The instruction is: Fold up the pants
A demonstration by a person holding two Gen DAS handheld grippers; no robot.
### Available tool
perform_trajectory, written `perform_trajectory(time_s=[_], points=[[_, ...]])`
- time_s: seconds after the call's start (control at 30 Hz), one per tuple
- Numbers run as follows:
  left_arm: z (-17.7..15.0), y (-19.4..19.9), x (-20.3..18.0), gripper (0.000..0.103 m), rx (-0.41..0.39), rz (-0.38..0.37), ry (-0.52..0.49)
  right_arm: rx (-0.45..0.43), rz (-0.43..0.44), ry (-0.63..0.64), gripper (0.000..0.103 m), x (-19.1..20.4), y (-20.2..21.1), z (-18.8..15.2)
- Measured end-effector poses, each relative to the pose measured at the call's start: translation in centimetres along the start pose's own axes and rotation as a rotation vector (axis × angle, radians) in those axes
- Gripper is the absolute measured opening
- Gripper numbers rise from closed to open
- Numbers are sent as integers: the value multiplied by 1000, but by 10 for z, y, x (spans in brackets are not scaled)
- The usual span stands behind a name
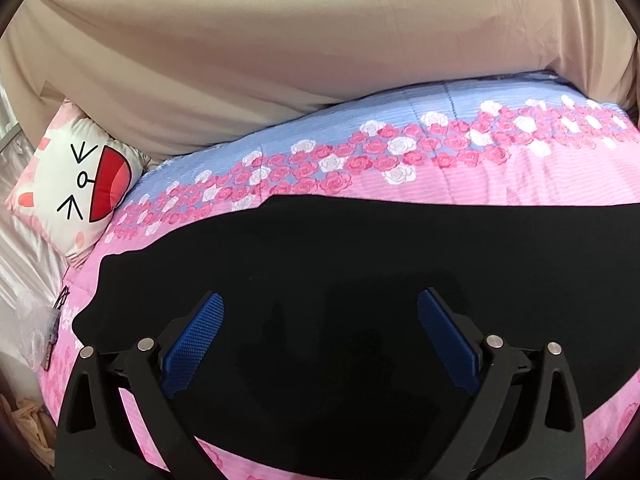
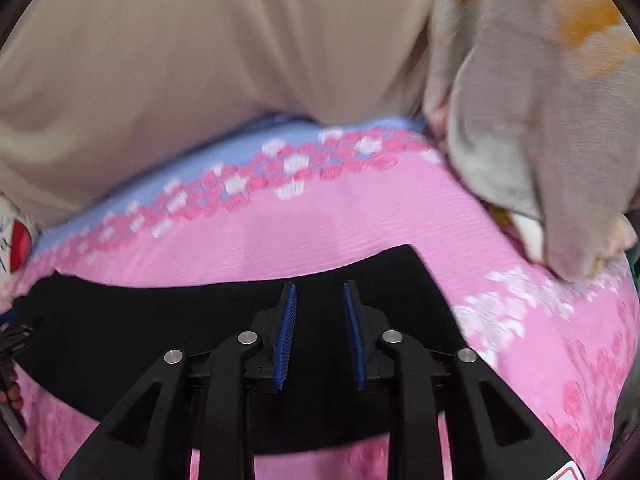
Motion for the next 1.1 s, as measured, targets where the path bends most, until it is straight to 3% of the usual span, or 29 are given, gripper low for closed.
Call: perform_trajectory(time_s=[0.03, 0.07, 0.13, 0.17, 0.2, 0.27, 0.3, 0.4, 0.43, 0.5, 0.57, 0.6, 0.7, 0.87, 1.03, 1.1], points=[[0, -2, 0, 96, 0, 3, -2, 46, -42, -16, 20, -16, -18, -6], [0, -4, 1, 96, 2, 13, -1, 39, -14, -78, 15, -33, -31, -8], [-1, -7, 2, 96, 9, 15, 0, 50, -16, -160, 6, -41, -20, -8], [-1, -8, 3, 96, 12, 15, 0, 15, -47, -130, 8, -37, -6, -2], [-1, -9, 3, 96, 13, 9, 0, -12, -59, -94, 16, -31, 1, 2], [-1, -12, 2, 96, 19, -2, 7, 23, -95, -29, 21, -26, -8, -1], [-1, -13, 0, 96, 23, -14, 11, 73, -114, -31, 22, -35, -25, -7], [1, -16, -4, 96, 28, -26, 7, 47, -136, -86, 13, -41, -13, -3], [1, -15, -5, 96, 25, -28, 3, 7, -139, -96, 21, -35, 0, 4], [3, -13, -6, 96, 15, -34, 4, -30, -85, -60, 24, -17, 5, 11], [5, -13, -6, 96, 12, -44, 14, 25, -83, -7, 24, -11, -16, 8], [5, -14, -7, 96, 15, -47, 17, 66, -117, -5, 21, -19, -31, 3], [5, -15, -6, 96, 21, -36, 16, 30, -45, -149, 6, -45, -30, 4], [10, -12, 11, 96, 7, -27, 44, -70, -127, -206, 39, -69, 32, -11], [3, -11, 33, 96, 25, -13, 71, -48, -165, -302, 42, -103, 62, -76], [-4, -10, 37, 97, 37, -16, 80, -33, -129, -328, 42, -110, 64, -93]])
Point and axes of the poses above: each gripper's, at about its wrist camera, not at the fingertips, and y roughly against the way its jaws point, x to its left, z to its top, the point moved 9 cm from there along -y, roughly the way its jaws point, and after that the axes turned 13 degrees about y, right-handed, at the moved point
